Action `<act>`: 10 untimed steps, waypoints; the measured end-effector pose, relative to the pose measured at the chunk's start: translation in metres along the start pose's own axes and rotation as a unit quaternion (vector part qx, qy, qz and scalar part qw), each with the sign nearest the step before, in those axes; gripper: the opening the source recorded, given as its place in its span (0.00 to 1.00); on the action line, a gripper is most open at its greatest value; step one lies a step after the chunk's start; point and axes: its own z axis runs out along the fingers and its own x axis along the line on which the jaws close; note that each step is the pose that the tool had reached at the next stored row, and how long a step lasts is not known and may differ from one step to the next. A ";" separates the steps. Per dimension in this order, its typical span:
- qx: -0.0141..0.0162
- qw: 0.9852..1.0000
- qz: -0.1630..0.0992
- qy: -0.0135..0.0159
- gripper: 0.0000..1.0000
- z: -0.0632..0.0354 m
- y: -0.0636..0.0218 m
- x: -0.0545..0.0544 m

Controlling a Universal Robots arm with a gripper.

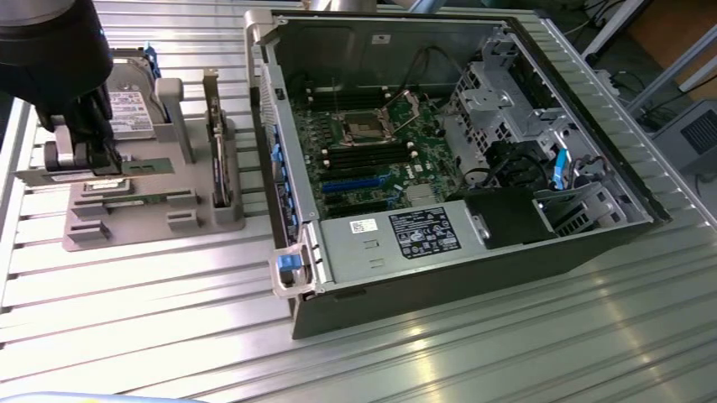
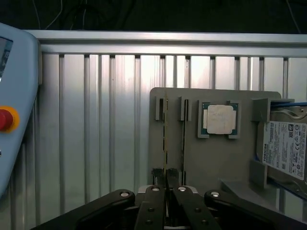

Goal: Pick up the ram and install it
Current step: 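Pick up the ram and move it above insertion slot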

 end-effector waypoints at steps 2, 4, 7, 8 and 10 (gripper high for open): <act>0.000 1.000 0.000 0.000 0.13 -0.0038 0.0001 0.000; 0.000 1.000 0.000 0.000 0.13 -0.0102 0.0004 0.000; 0.000 1.000 0.000 0.000 0.13 -0.0165 0.0006 0.000; 0.000 1.000 0.000 0.000 0.13 -0.0181 0.0006 0.000; 0.000 1.000 0.000 0.000 0.13 -0.0249 0.0009 0.000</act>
